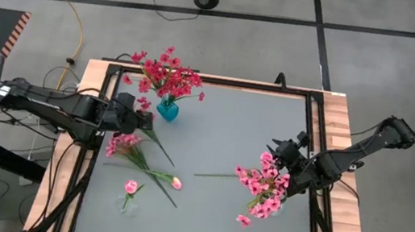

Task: Sort flowers into vase by color
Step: Put the red flowers into the blue vase

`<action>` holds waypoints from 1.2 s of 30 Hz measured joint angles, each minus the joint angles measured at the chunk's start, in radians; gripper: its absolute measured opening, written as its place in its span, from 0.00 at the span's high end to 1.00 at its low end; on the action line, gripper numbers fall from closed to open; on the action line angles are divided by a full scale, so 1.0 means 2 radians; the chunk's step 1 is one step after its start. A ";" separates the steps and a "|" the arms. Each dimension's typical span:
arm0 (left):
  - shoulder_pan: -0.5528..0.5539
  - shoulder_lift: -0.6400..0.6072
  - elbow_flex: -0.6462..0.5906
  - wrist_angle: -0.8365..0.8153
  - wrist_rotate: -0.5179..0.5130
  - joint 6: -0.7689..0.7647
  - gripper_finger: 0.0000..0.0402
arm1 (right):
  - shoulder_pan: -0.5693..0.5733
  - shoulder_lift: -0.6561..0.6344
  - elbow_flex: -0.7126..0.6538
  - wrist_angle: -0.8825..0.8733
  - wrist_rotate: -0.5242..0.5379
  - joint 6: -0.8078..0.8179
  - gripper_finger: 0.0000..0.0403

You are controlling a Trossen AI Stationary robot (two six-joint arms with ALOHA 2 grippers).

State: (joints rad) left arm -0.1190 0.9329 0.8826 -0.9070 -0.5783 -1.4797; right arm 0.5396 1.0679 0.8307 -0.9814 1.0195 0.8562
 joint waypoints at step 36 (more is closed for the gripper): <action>0.010 0.125 -0.011 -0.015 0.260 -0.099 0.69 | 0.000 0.000 0.000 0.000 0.000 0.000 0.63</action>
State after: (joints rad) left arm -0.0997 1.1831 0.8608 -0.9374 -0.0576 -1.6781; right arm 0.5397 1.0679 0.8307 -0.9816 1.0199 0.8558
